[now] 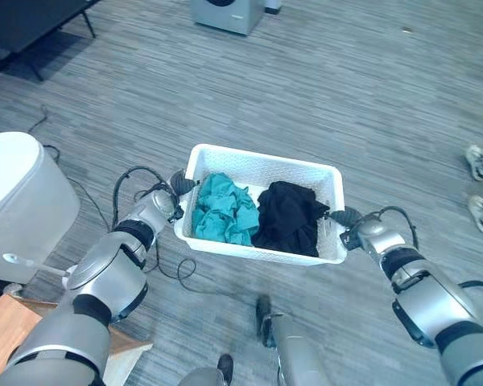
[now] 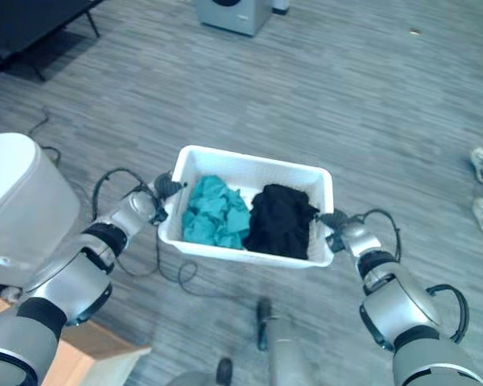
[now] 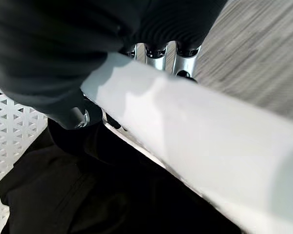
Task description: Grab the laundry basket,head to the washer,open it,put in the laundry and shut it.
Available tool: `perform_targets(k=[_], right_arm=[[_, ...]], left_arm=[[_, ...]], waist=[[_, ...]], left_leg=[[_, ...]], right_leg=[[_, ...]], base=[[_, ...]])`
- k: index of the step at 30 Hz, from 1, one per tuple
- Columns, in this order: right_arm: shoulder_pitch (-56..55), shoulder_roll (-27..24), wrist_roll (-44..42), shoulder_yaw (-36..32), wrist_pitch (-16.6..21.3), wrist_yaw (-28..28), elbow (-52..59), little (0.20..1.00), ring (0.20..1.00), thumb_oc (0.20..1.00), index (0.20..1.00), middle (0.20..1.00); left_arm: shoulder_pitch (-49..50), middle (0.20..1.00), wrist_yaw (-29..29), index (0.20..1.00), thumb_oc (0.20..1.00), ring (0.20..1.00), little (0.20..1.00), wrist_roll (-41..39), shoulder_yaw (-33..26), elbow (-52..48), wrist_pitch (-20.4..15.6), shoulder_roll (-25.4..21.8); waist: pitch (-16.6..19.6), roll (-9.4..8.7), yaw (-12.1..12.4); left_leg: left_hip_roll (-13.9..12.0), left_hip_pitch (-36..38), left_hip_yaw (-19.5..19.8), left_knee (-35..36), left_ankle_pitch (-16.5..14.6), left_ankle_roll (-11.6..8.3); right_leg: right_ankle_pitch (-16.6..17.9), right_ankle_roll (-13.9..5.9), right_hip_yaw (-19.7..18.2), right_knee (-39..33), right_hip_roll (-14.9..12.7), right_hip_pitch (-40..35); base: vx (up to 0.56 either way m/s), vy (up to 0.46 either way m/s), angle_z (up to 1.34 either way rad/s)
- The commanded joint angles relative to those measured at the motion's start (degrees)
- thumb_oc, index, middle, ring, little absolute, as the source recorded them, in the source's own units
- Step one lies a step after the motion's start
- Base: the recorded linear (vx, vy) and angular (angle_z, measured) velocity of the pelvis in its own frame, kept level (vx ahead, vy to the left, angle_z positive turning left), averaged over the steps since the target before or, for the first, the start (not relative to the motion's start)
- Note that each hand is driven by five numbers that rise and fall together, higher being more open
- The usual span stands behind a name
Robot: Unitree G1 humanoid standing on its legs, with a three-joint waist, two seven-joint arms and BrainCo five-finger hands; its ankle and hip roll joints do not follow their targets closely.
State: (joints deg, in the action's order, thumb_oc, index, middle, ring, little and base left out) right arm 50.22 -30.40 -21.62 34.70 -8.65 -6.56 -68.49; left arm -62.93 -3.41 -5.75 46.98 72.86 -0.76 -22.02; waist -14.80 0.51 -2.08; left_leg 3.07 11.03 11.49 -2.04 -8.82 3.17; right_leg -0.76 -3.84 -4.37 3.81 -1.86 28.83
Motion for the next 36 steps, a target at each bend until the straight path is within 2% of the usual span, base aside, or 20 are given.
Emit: perform_targets(k=[1, 3, 5, 7, 8, 9, 10, 12, 13, 14, 16, 20, 24, 26, 27, 29, 30, 31, 33, 36], right_arm=[[5.1, -2.2, -2.0, -1.2, 3.4, -1.5, -1.7, 0.200, 0.200, 0.200, 0.200, 0.200], [4.7, -2.3, -1.8, -1.2, 3.3, -1.8, -1.5, 0.200, 0.200, 0.200, 0.200, 0.200], [3.6, -3.3, -2.0, -1.8, 3.0, -1.8, -0.4, 0.200, 0.200, 0.200, 0.200, 0.200], [3.7, -3.7, -2.6, -2.1, 3.2, -1.5, -1.2, 0.200, 0.200, 0.200, 0.200, 0.200], [3.6, -3.6, -2.8, -2.3, 3.2, -1.5, -1.5, 0.200, 0.200, 0.200, 0.200, 0.200], [3.6, -3.6, -2.8, -2.3, 3.2, -1.5, -1.5, 0.200, 0.200, 0.200, 0.200, 0.200], [5.4, -3.7, -3.6, -1.8, 3.4, -1.1, -2.1, 0.200, 0.200, 0.200, 0.200, 0.200], [5.6, -3.8, -4.4, -1.7, 3.4, -0.6, -2.3, 0.200, 0.200, 0.200, 0.200, 0.200], [7.0, -4.5, -5.3, -1.3, 3.4, 0.2, -2.5, 0.200, 0.200, 0.200, 0.200, 0.200], [7.1, -4.5, -5.3, -1.3, 3.4, 0.2, -2.5, 0.200, 0.200, 0.200, 0.200, 0.200], [8.2, -3.5, -5.8, -0.3, 3.9, 1.0, -2.5, 0.200, 0.200, 0.200, 0.200, 0.200], [6.9, -2.0, -4.9, -0.5, 5.0, 2.0, -2.0, 0.200, 0.200, 0.200, 0.200, 0.200], [4.2, -0.1, -4.4, -1.9, 5.1, 1.9, -1.4, 0.200, 0.200, 0.200, 0.200, 0.200], [0.6, 0.9, -4.9, -4.6, 5.6, 1.6, 1.1, 0.200, 0.200, 0.200, 0.200, 0.200], [0.6, 0.9, -4.9, -4.5, 5.6, 1.6, 1.1, 0.200, 0.200, 0.200, 0.200, 0.200], [0.0, 0.8, -4.7, -5.7, 5.5, 1.6, 0.6, 0.200, 0.200, 0.200, 0.200, 0.200], [0.0, 0.8, -4.5, -6.0, 5.5, 1.5, 0.1, 0.200, 0.200, 0.200, 0.200, 0.200], [0.4, 0.1, -4.2, -6.5, 5.5, 1.7, -1.1, 0.200, 0.200, 0.200, 0.200, 0.200], [0.3, -1.3, -4.1, -7.1, 5.4, 1.7, -1.9, 0.200, 0.200, 0.200, 0.200, 0.200], [-1.0, -3.3, -4.6, -8.6, 5.4, 1.8, -2.5, 0.200, 0.200, 0.200, 0.200, 0.200]], left_arm=[[-3.6, 0.200, -3.8, 0.200, 0.200, 0.200, 0.200, 2.4, -2.2, 4.3, -0.2, -6.1], [-3.4, 0.200, -3.7, 0.200, 0.200, 0.200, 0.200, 2.6, -1.9, 4.1, -0.2, -6.1], [-2.3, 0.200, -3.1, 0.200, 0.200, 0.200, 0.200, 2.7, -2.1, 4.1, -0.4, -5.8], [-1.8, 0.200, -2.7, 0.200, 0.200, 0.200, 0.200, 1.8, -2.1, 4.1, -0.2, -6.1], [-1.8, 0.200, -2.2, 0.200, 0.200, 0.200, 0.200, 1.4, -2.0, 4.1, 0.0, -6.5], [-1.8, 0.200, -2.2, 0.200, 0.200, 0.200, 0.200, 1.4, -2.0, 4.1, 0.0, -6.5], [-2.9, 0.200, -1.5, 0.200, 0.200, 0.200, 0.200, 0.4, -1.8, 4.0, 0.3, -7.8], [-3.7, 0.200, -1.6, 0.200, 0.200, 0.200, 0.200, -0.1, -1.8, 4.1, 0.2, -7.7], [-5.6, 0.200, -1.6, 0.200, 0.200, 0.200, 0.200, -0.6, -0.7, 4.1, 0.8, -6.5], [-5.7, 0.200, -1.6, 0.200, 0.200, 0.200, 0.200, -0.6, -0.6, 4.2, 0.8, -6.5], [-7.1, 0.200, -1.9, 0.200, 0.200, 0.200, 0.200, -1.0, 0.1, 3.9, 0.8, -5.7], [-6.7, 0.200, -2.1, 0.200, 0.200, 0.200, 0.200, -3.0, 0.2, 2.4, 0.0, -6.1], [-5.4, 0.200, -2.0, 0.200, 0.200, 0.200, 0.200, -2.8, 0.4, 1.7, -0.3, -6.8], [-3.7, 0.200, -2.1, 0.200, 0.200, 0.200, 0.200, -2.7, 0.6, 1.0, -0.4, -9.1], [-3.7, 0.200, -2.1, 0.200, 0.200, 0.200, 0.200, -2.7, 0.6, 1.0, -0.4, -9.1], [-2.8, 0.200, -2.3, 0.200, 0.200, 0.200, 0.200, -1.7, 0.4, 0.7, -0.1, -8.9], [-2.5, 0.200, -2.5, 0.200, 0.200, 0.200, 0.200, -1.5, 0.1, 0.9, 0.0, -8.8], [-2.4, 0.200, -2.6, 0.200, 0.200, 0.200, 0.200, -1.3, 0.0, 1.1, 0.0, -8.1], [-2.5, 0.200, -2.6, 0.200, 0.200, 0.200, 0.200, -0.5, 0.2, 1.3, 0.1, -7.1], [-2.5, 0.200, -2.7, 0.200, 0.200, 0.200, 0.200, 0.1, -0.5, 1.4, 0.1, -5.9]], waist=[[3.6, -2.22, 0.2], [4.0, -2.59, -0.1], [6.7, -2.80, -1.8], [7.3, -2.25, -2.7], [7.1, -2.95, -2.5], [7.1, -2.78, -2.6], [5.9, -3.30, -1.4], [5.6, -3.55, -1.4], [4.2, -4.77, -0.5], [4.3, -4.85, -0.6], [3.6, -5.26, 1.3], [3.3, -3.95, 5.5], [5.8, -3.41, 7.6], [7.0, -4.60, 8.0], [7.1, -4.47, 8.0], [6.9, -3.56, 6.8], [6.7, -2.98, 6.4], [6.1, -1.47, 5.6], [5.3, -1.10, 3.9], [5.3, -1.63, 2.4]], left_leg=[[1.5, -6.3, -1.9, -5.0, -1.3, -2.02], [1.6, -4.9, -1.4, -5.7, -1.8, -2.40], [-0.6, -1.0, -1.2, -8.4, -1.4, -4.63], [-4.4, -3.9, -4.3, -19.3, 5.2, -6.18], [-5.4, -6.7, -6.6, -26.3, 8.5, -5.93], [-5.6, -6.9, -6.5, -26.8, 8.2, -5.96], [-7.1, -13.6, -8.3, -38.1, 11.2, -5.13], [-9.1, -14.9, -10.1, -38.4, 12.3, -4.56], [-9.9, -21.9, -12.9, -39.2, 10.0, -3.68], [-9.8, -22.1, -12.9, -39.1, 10.1, -3.64], [-6.2, -28.5, -12.8, -30.2, 9.0, -4.48], [-9.1, -29.9, -8.9, 4.0, 15.6, -7.24], [-9.1, -27.6, -10.3, 3.0, 17.5, -6.49], [-6.1, -25.1, -11.5, -1.7, 15.3, -3.77], [-6.2, -25.3, -11.5, -1.7, 15.4, -3.80], [-5.6, -21.9, -13.6, -3.7, 12.2, -1.67], [-5.4, -20.3, -14.1, -3.5, 11.5, -1.22], [-5.3, -17.3, -14.5, -2.3, 10.8, -1.07], [-4.3, -15.2, -13.6, -1.9, 10.1, -1.59], [-3.4, -12.0, -13.3, -1.1, 7.7, -3.06]], right_leg=[[5.6, -6.27, 3.5, -5.2, -4.5, -9.0], [6.2, -6.33, 4.3, -4.6, -4.7, -10.1], [8.5, -5.86, 4.6, -0.6, -3.8, -12.7], [7.2, -4.02, 6.2, 1.9, -2.4, -15.6], [6.5, -2.81, 7.2, 2.4, -2.4, -17.1], [6.5, -2.78, 7.3, 2.5, -2.2, -17.1], [4.6, -0.44, 8.4, 2.8, -0.6, -20.1], [3.3, 0.58, 8.9, 2.7, 0.2, -21.3], [1.5, 1.31, 9.6, 2.3, 0.2, -24.1], [1.6, 1.29, 9.6, 2.3, 0.1, -23.9], [-0.9, 0.84, 9.5, 1.7, 1.1, -26.4], [-6.7, -0.11, 8.8, 3.0, 3.3, -32.5], [-11.5, -0.69, 6.5, 9.4, 3.7, -36.9], [-1.7, -5.08, 6.3, 23.0, 1.2, -34.0], [-1.6, -5.05, 6.3, 22.9, 1.4, -33.8], [7.0, -7.63, 9.9, 35.0, -1.4, -28.7], [7.2, -7.53, 11.1, 37.6, -2.6, -27.0], [5.0, -6.07, 14.8, 36.4, -4.8, -22.5], [2.1, -5.27, 16.9, 32.4, -4.9, -20.2], [-0.2, -4.36, 20.6, 17.0, -6.5, -18.1]], base=[[0.61, -0.146, 0.62], [0.56, -0.177, 0.68], [0.81, -0.280, 0.66], [0.58, -0.262, 0.76], [0.33, -0.211, 0.73], [0.38, -0.345, 0.64], [0.35, -0.331, 0.22], [0.34, -0.302, 0.08], [0.19, -0.164, 0.00], [0.29, -0.208, 0.07], [0.42, -0.063, 0.27], [0.55, 0.064, -0.19], [0.72, 0.236, -0.81], [0.80, 0.388, -0.80], [0.29, 0.177, -0.73], [0.49, 0.327, -0.08], [0.68, 0.443, 0.28], [0.54, 0.298, 0.19], [0.44, 0.152, 0.21], [0.40, -0.012, 0.57]])
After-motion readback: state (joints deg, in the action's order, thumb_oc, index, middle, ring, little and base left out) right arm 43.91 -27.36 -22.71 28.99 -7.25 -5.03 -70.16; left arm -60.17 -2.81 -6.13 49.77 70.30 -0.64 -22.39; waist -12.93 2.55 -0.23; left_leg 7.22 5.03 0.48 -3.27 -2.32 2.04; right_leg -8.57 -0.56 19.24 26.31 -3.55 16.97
